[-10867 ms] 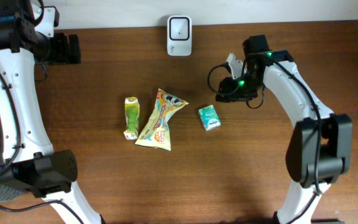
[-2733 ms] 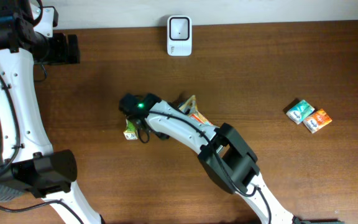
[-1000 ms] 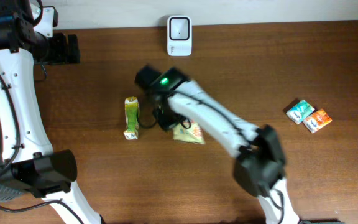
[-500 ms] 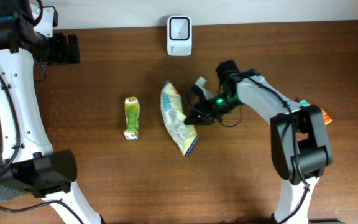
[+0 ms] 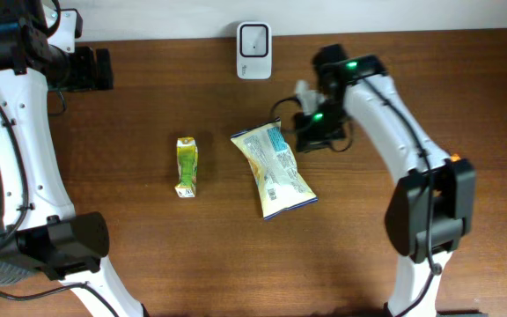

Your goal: Scan the item barcode

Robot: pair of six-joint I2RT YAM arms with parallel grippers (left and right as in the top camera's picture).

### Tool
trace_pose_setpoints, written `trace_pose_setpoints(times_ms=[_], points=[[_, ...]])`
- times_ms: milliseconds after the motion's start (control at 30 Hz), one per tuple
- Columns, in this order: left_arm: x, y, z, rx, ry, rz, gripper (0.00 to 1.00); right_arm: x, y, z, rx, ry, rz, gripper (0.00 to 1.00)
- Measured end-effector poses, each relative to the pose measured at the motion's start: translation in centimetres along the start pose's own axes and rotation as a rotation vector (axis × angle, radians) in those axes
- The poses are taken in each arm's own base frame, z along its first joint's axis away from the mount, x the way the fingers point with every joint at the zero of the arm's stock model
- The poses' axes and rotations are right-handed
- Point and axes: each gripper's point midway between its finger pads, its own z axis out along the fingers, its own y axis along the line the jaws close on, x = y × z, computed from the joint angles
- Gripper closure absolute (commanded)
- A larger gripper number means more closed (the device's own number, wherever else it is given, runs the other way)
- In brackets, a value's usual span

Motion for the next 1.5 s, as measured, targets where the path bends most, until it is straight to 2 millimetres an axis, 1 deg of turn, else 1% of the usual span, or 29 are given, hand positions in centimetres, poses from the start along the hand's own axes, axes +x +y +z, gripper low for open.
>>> trace_pose_setpoints(times_ms=[67,133,167,200,233,267,300,367,500,533,567,600,633,667,700,767,833,933,967,1000,1033,1100,1133,1167,1267,1367,1400,1433,1500], points=[[0.0,0.0,0.0,0.0,0.0,0.0,0.01,0.5,2.2,1.8,0.102,0.016,-0.035,0.96],[0.0,0.0,0.0,0.0,-0.001,0.0,0.01,0.4,2.6,3.2,0.166,-0.001,-0.039,0.96],[0.0,0.0,0.0,0.0,0.0,0.0,0.01,0.4,2.2,4.5,0.21,-0.006,-0.028,0.96],[0.0,0.0,0.0,0.0,0.0,0.0,0.01,0.6,1.8,5.6,0.23,0.001,-0.019,0.91],[0.0,0.0,0.0,0.0,0.0,0.0,0.01,0.9,1.2,7.4,0.245,0.017,-0.007,0.86],[0.0,0.0,0.0,0.0,-0.001,0.0,0.01,1.3,0.5,8.6,0.254,0.04,0.008,0.71],[0.0,0.0,0.0,0.0,0.0,0.0,0.01,1.8,-0.1,9.8,0.26,0.065,0.025,0.48],[0.0,0.0,0.0,0.0,0.0,0.0,0.01,1.7,-0.3,9.9,0.261,0.064,0.027,0.39],[0.0,0.0,0.0,0.0,0.0,0.0,0.01,1.6,-0.3,9.8,0.258,0.072,0.032,0.33],[0.0,0.0,0.0,0.0,-0.001,0.0,0.01,1.6,-0.3,9.2,0.261,0.09,0.032,0.35],[0.0,0.0,0.0,0.0,0.0,0.0,0.01,1.2,0.2,8.1,0.261,0.093,0.024,0.46],[0.0,0.0,0.0,0.0,-0.001,0.0,0.01,0.5,0.7,6.9,0.255,0.079,0.013,0.62],[0.0,0.0,0.0,0.0,-0.001,0.0,0.01,-0.8,1.7,5.4,0.241,0.038,-0.004,0.87],[0.0,0.0,0.0,0.0,-0.001,0.0,0.01,-1.7,2.9,4.3,0.209,0.004,-0.018,0.96],[0.0,0.0,0.0,0.0,0.0,0.0,0.01,-1.9,3.9,3.9,0.171,-0.004,-0.027,0.96],[0.0,0.0,0.0,0.0,0.0,0.0,0.01,-0.6,6.5,5.0,0.08,0.041,-0.049,0.93],[0.0,0.0,0.0,0.0,0.0,0.0,0.01,1.1,8.6,7.2,0.046,0.088,-0.083,0.92],[0.0,0.0,0.0,0.0,0.0,0.0,0.01,4.6,11.4,10.8,0.03,0.169,-0.14,0.92],[0.0,0.0,0.0,0.0,0.0,0.0,0.01,5.5,12.2,11.8,0.029,0.182,-0.153,0.92],[0.0,0.0,0.0,0.0,-0.001,0.0,0.01,5.7,12.2,12.2,0.033,0.182,-0.148,0.92],[0.0,0.0,0.0,0.0,0.0,0.0,0.01,6.0,11.6,12.7,0.052,0.187,-0.134,0.92],[0.0,0.0,0.0,0.0,-0.001,0.0,0.01,7.7,7.9,13.2,0.172,0.247,-0.061,0.92],[0.0,0.0,0.0,0.0,-0.001,0.0,0.01,7.8,7.0,13.0,0.199,0.253,-0.046,0.92],[0.0,0.0,0.0,0.0,0.0,0.0,0.01,7.7,5.9,12.6,0.234,0.253,-0.028,0.92],[0.0,0.0,0.0,0.0,0.0,0.0,0.01,6.5,0.6,10.8,0.37,0.229,0.051,0.93],[0.0,0.0,0.0,0.0,0.0,0.0,0.01,4.4,-6.9,8.0,0.492,0.162,0.19,0.96],[0.0,0.0,0.0,0.0,0.0,0.0,0.01,4.3,-7.9,7.5,0.513,0.155,0.206,0.96],[0.0,0.0,0.0,0.0,-0.001,0.0,0.01,4.1,-10.2,6.7,0.519,0.146,0.261,0.96],[0.0,0.0,0.0,0.0,-0.001,0.0,0.01,3.7,-11.7,5.7,0.482,0.138,0.281,0.96]])
